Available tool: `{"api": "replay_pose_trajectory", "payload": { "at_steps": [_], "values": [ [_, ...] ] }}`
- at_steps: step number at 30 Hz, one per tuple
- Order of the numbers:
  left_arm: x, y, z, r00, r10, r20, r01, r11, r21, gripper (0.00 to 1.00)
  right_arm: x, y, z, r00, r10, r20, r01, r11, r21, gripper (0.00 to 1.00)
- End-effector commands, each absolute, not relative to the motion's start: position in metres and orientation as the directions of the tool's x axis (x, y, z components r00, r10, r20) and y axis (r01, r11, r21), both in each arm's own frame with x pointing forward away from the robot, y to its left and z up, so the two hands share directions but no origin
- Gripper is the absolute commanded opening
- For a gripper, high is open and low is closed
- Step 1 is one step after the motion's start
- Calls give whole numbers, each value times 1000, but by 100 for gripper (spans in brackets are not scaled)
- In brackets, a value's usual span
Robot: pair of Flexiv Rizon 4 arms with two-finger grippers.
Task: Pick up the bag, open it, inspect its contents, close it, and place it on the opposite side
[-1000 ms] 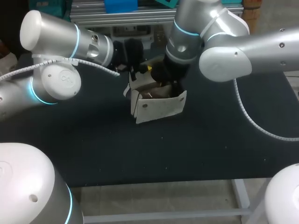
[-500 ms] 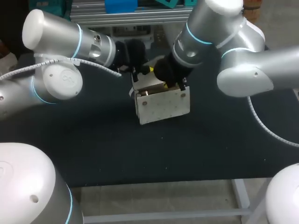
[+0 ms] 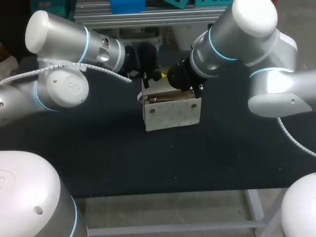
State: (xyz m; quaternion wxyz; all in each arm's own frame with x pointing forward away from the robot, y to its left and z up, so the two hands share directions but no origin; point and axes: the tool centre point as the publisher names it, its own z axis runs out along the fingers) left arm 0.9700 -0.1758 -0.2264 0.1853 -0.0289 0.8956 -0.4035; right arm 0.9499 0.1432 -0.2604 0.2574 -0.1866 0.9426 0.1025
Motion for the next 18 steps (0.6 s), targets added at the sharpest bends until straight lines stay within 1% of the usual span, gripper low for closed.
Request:
{"api": "replay_pose_trajectory", "payload": {
  "at_steps": [1,5,9,12,18],
  "values": [
    [970,-170,-219,-950,-197,-244,59,652,-756,0,931,137,-251,-735,-264,-624,-398,914,83,0],
    [970,-169,-216,-972,-179,-152,4,637,-771,0,917,134,-239,-711,-257,-654,-391,918,64,0],
    [981,-172,-227,-985,-158,-67,-50,639,-768,0,906,131,-234,-698,-253,-670,-386,921,55,0],
    [998,-176,-248,-991,-134,18,-101,644,-758,0,898,130,-235,-694,-247,-676,-383,922,56,0],
    [1021,-186,-285,-990,-126,66,-135,688,-713,0,890,127,-245,-696,-240,-677,-376,925,58,0]
  ]
}}
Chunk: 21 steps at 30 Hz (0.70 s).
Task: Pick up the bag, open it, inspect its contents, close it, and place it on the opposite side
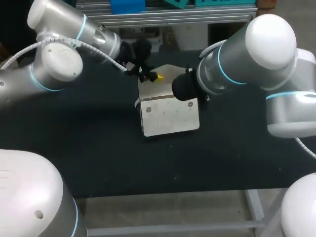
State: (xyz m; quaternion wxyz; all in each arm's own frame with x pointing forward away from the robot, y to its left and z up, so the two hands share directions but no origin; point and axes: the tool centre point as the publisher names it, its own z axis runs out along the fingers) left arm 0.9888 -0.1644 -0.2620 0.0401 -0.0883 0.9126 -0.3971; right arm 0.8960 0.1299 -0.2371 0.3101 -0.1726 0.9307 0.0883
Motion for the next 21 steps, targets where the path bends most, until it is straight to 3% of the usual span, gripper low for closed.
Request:
{"api": "replay_pose_trajectory", "payload": {
  "at_steps": [1,21],
  "values": [
    [1024,-185,-289,-990,-126,71,-138,688,-712,0,889,127,-247,-693,-240,-680,-378,924,59,0],
    [1029,-174,-330,-983,-163,-80,-65,728,-682,0,872,126,-299,-721,-234,-652,-344,938,45,0]
  ]
}}
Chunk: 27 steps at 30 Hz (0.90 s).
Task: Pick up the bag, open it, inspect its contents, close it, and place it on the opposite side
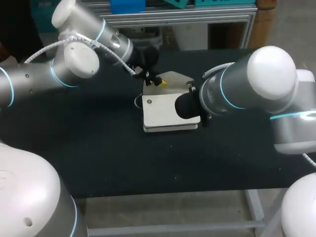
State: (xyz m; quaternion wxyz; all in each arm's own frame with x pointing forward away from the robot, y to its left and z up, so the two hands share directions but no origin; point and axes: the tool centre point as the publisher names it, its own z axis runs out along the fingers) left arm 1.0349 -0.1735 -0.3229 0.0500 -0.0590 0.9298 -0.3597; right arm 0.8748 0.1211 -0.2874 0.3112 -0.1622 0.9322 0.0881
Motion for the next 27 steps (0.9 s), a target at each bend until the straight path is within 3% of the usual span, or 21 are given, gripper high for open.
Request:
{"api": "replay_pose_trajectory", "payload": {
  "at_steps": [1,5,21,27],
  "values": [
    [1029,-173,-331,-983,-162,-80,-64,727,-684,0,871,126,-302,-722,-234,-651,-342,939,41,3],
    [1027,-170,-334,-983,-157,-99,-48,730,-682,0,868,126,-313,-721,-239,-650,-333,943,22,30],
    [1030,-167,-345,-986,-130,-101,-31,749,-662,0,868,106,-341,-689,-228,-688,-291,956,-27,40],
    [1031,-169,-350,-989,-115,-98,-23,754,-656,0,879,99,-356,-701,-180,-690,-267,963,20,44]
  ]
}}
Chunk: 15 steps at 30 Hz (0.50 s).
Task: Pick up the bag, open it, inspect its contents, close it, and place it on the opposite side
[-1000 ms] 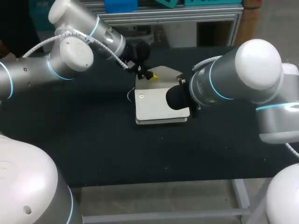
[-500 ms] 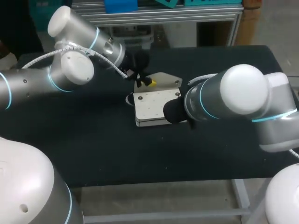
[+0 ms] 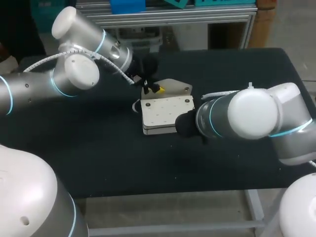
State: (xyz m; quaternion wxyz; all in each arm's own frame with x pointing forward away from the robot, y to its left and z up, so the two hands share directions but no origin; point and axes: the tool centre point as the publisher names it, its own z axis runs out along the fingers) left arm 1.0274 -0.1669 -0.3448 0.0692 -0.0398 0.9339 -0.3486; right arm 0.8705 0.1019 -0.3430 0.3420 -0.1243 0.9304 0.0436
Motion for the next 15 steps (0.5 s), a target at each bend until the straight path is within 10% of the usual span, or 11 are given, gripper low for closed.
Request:
{"api": "replay_pose_trajectory", "payload": {
  "at_steps": [1,15],
  "values": [
    [1031,-170,-350,-989,-113,-98,-21,755,-656,0,881,99,-358,-701,-172,-692,-262,965,26,43],
    [1034,-175,-357,-992,-93,-83,-16,761,-649,0,903,111,-363,-687,-140,-713,-229,973,29,46]
  ]
}}
